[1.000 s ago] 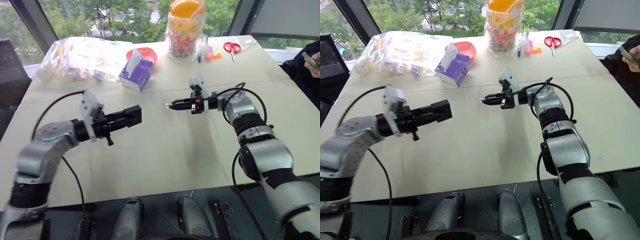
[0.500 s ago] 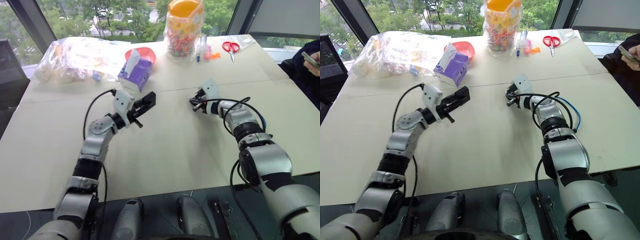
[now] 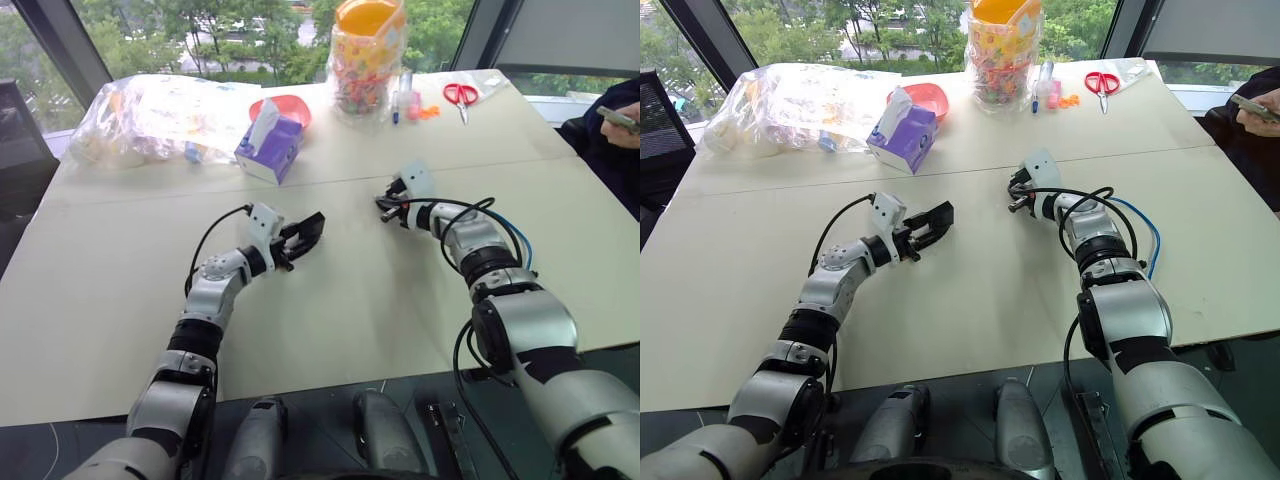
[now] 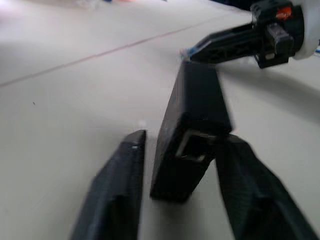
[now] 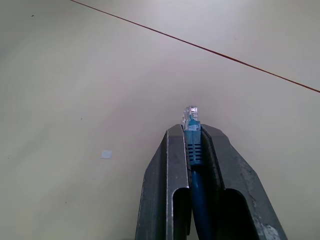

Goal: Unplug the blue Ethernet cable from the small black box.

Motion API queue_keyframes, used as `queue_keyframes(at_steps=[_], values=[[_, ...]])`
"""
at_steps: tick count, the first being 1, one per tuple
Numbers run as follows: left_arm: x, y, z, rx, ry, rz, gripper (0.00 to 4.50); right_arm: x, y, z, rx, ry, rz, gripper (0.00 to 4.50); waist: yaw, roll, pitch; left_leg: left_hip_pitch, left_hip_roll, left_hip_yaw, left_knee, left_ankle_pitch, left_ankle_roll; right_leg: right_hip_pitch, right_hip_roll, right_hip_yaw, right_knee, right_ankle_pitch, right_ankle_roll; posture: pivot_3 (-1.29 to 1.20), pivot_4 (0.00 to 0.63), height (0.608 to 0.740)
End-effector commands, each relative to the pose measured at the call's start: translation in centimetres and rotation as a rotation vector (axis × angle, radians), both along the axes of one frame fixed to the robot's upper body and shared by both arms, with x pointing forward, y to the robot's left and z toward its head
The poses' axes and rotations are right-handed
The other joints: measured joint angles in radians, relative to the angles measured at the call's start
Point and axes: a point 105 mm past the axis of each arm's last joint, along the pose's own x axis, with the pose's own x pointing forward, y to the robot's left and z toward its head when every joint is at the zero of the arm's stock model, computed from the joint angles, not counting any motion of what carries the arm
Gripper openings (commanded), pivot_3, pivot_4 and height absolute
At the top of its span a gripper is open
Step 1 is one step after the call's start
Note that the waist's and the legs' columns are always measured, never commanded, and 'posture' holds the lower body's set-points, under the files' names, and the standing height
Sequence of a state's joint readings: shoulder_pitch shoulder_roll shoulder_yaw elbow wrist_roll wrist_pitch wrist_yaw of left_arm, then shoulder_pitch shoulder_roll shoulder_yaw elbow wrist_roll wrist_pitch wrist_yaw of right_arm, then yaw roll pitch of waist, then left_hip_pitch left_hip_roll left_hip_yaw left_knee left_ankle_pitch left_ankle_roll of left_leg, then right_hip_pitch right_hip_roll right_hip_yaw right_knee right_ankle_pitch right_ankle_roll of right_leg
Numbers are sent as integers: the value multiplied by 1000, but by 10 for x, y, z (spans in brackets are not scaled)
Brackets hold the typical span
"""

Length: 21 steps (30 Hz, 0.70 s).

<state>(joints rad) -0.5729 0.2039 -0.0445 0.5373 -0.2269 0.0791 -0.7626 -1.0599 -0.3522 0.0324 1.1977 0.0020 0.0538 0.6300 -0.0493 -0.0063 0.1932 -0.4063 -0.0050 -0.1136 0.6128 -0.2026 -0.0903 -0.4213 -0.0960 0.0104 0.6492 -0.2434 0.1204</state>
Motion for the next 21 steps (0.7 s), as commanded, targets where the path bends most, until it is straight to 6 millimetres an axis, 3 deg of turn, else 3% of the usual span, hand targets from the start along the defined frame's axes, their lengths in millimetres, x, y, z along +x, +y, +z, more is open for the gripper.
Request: queue_keyframes(at_steps=[1,2,8,9,10,16,21], values=[[-4,2,-1,23,-9,-7,4158,1,2,5,5,-26,4,0,-1,0,0,0,0,0,0,0,0,0,0,0,0,0,0,0,150,740],[-5,4,-2,38,-16,-7,4467,1,1,5,5,-26,1,0,-1,0,0,0,0,0,0,0,0,0,0,0,0,0,0,0,150,740],[-13,14,3,54,-40,-4,4467,3,-2,10,10,-34,-17,0,-5,0,0,0,0,0,0,0,0,0,0,0,0,0,0,0,150,740],[-15,17,5,57,-45,-2,4500,4,-2,11,10,-36,-19,899,-7,0,0,0,0,0,0,0,0,0,0,0,0,0,0,0,150,740],[-18,20,7,62,-51,0,4500,4,-3,12,11,-39,-20,1215,-9,0,0,0,0,0,0,0,0,0,0,0,0,0,0,0,150,740],[-33,46,17,76,-57,52,4500,6,-5,24,9,-84,-19,4297,-21,0,0,0,0,0,-1,0,0,0,0,0,0,0,0,0,150,740],[-49,66,27,55,-25,111,4500,3,1,48,53,-138,78,4452,-20,0,0,0,0,0,-1,0,0,0,0,1,0,0,0,0,150,740]])
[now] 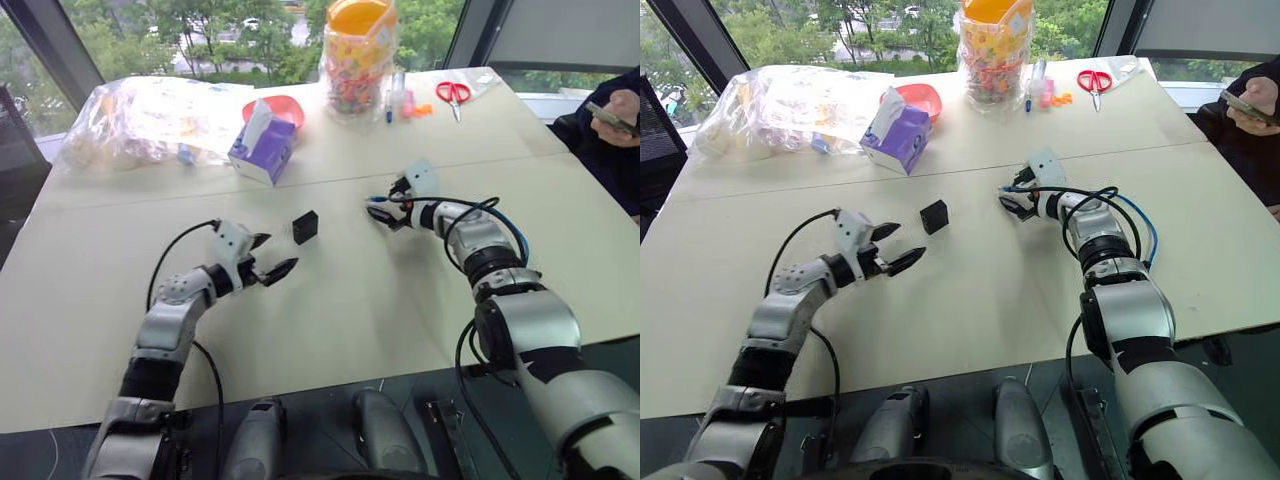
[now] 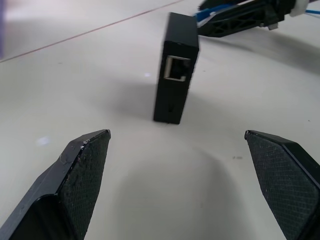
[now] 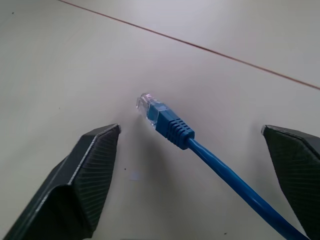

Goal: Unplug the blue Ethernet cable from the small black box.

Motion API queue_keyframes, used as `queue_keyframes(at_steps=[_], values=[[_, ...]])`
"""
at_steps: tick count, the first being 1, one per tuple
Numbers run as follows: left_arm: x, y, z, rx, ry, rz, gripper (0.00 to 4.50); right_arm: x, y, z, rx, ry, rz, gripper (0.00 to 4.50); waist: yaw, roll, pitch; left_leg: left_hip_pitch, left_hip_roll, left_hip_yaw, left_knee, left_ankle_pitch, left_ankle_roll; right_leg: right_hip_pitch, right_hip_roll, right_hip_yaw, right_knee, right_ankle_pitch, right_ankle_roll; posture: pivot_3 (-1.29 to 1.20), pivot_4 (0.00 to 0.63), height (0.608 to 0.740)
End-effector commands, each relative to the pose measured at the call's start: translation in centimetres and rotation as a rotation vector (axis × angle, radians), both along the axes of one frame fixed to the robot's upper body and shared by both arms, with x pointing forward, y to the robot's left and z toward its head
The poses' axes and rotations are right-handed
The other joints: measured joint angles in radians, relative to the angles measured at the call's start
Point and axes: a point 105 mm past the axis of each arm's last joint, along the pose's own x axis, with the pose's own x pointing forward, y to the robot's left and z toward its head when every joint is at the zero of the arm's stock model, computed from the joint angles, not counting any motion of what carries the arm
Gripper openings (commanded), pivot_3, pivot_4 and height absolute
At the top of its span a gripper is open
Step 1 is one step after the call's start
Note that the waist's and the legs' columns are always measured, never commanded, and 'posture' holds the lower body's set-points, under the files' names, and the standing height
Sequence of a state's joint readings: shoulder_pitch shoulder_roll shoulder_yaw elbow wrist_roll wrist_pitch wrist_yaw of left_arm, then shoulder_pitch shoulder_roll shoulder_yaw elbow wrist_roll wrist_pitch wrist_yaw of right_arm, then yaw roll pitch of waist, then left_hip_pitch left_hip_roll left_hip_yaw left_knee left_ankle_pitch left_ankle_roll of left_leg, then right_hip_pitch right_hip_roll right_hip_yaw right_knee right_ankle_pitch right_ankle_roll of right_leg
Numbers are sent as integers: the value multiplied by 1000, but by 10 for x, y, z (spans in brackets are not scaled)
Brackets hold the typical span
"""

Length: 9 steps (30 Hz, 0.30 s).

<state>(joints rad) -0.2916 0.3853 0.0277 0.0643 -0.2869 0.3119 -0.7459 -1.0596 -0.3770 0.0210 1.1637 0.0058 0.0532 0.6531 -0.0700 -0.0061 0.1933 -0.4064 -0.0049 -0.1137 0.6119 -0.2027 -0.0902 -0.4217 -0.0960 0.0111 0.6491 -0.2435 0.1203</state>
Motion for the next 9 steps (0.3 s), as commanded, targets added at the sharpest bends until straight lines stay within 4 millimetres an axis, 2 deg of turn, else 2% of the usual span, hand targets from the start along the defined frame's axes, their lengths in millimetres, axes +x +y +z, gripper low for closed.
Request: queue_keyframes(at_steps=[1,5,9], values=[[-10,8,22,-32,-31,20,4500,0,7,41,56,-115,87,4452,1,0,0,0,0,0,0,0,0,0,0,0,0,0,0,0,150,740],[-21,17,33,-51,-26,49,4500,-9,3,53,81,-153,126,4452,6,0,0,0,0,0,0,0,0,0,0,0,0,0,0,0,150,740],[-29,22,40,-59,-27,76,4500,-31,3,67,164,-170,180,4452,12,0,0,-1,0,0,0,0,0,0,0,0,-1,0,0,0,150,740]])
